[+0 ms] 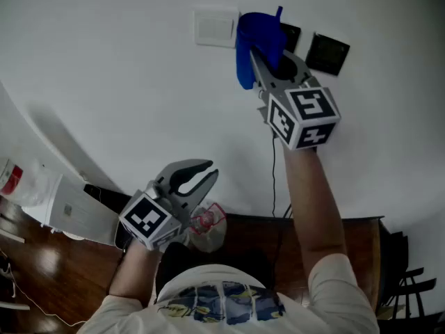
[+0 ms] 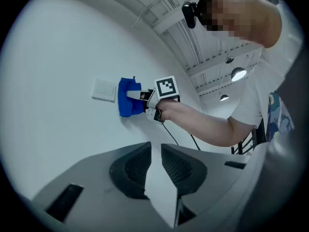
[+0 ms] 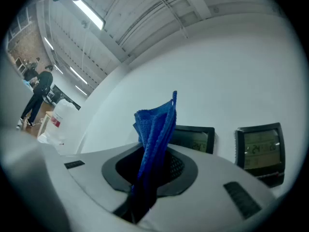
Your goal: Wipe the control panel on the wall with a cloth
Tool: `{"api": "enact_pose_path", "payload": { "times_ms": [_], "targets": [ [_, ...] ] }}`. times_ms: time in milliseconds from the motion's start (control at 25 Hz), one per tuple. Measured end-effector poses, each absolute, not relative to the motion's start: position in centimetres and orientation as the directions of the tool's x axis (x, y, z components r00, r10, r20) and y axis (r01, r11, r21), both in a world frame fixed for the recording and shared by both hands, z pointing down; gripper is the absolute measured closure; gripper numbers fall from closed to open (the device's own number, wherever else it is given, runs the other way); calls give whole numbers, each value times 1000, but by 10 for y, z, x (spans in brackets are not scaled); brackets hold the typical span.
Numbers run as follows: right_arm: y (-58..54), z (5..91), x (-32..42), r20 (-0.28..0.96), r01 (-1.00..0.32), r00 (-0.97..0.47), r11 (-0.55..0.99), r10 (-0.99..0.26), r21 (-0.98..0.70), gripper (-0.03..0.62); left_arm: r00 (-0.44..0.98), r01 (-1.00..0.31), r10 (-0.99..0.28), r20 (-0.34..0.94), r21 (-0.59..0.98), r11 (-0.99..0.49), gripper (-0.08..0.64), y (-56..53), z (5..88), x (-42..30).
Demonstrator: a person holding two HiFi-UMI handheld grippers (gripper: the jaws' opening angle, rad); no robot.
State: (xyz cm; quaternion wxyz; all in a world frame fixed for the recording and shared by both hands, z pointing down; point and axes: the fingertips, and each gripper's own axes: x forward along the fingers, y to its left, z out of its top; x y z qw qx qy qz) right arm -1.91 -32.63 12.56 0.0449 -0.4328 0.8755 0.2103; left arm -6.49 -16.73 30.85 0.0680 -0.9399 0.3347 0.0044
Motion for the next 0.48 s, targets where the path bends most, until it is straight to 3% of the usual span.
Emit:
{"api": "enact_pose_path", "payload": {
  "times_ms": [480],
  "targets": [
    [-338, 121, 66, -294, -874, -470, 392, -832, 288, 516, 795, -604, -606, -28, -128, -787, 517, -172, 317, -58]
  ]
}}
